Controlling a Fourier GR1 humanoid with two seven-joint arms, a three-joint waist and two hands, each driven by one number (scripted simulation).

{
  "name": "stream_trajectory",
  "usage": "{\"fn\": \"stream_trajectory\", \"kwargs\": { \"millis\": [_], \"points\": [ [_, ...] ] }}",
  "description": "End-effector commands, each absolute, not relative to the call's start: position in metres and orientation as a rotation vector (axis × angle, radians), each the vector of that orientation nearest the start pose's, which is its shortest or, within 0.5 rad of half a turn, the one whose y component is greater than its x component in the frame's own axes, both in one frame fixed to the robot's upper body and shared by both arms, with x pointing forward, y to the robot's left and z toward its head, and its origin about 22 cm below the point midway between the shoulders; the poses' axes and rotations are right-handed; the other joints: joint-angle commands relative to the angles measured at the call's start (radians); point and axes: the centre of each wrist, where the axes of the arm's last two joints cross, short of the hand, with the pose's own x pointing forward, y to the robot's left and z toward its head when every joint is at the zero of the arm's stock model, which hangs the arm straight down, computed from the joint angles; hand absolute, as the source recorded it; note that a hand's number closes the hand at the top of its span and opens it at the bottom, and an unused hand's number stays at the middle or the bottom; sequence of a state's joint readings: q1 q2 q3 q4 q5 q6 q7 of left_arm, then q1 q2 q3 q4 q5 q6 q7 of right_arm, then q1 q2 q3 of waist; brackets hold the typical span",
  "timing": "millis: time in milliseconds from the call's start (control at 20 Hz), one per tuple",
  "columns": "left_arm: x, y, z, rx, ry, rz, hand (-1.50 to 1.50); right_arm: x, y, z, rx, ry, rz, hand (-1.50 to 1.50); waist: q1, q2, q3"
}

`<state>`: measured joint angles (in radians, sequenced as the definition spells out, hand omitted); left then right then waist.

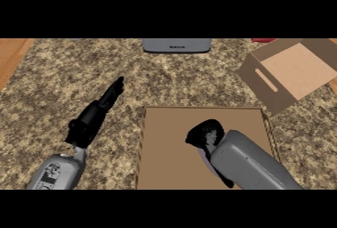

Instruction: Pick the eggplant from the tray and place it in the cardboard box

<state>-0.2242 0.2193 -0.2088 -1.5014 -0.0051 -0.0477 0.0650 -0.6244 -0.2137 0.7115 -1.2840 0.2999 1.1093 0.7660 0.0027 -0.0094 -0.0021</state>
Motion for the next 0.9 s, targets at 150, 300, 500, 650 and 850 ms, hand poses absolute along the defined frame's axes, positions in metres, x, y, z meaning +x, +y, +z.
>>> {"fn": "stream_trajectory", "kwargs": {
  "millis": [150,300,500,650,850],
  "points": [
    [0.288,0.206,0.036,-0.041,-1.598,-0.432,0.0,0.307,-0.092,0.032,-0.221,-0.265,2.073,1.5,0.001,0.011,0.002],
    [0.279,0.201,0.031,-0.053,-1.612,-0.454,0.0,0.296,-0.085,0.021,-0.208,-0.264,2.136,1.5,0.007,0.012,0.003],
    [0.288,0.202,0.027,-0.032,-1.6,-0.444,0.0,0.296,-0.092,0.031,-0.228,-0.347,2.148,1.5,0.0,0.011,0.002],
    [0.275,0.206,0.037,-0.031,-1.589,-0.46,0.0,0.291,-0.097,0.031,-0.267,-0.433,2.178,1.5,0.005,0.01,0.003],
    [0.281,0.211,0.038,-0.015,-1.596,-0.414,0.0,0.307,-0.171,0.114,-0.412,-0.981,1.993,1.5,-0.047,0.002,0.015]
  ]
}}
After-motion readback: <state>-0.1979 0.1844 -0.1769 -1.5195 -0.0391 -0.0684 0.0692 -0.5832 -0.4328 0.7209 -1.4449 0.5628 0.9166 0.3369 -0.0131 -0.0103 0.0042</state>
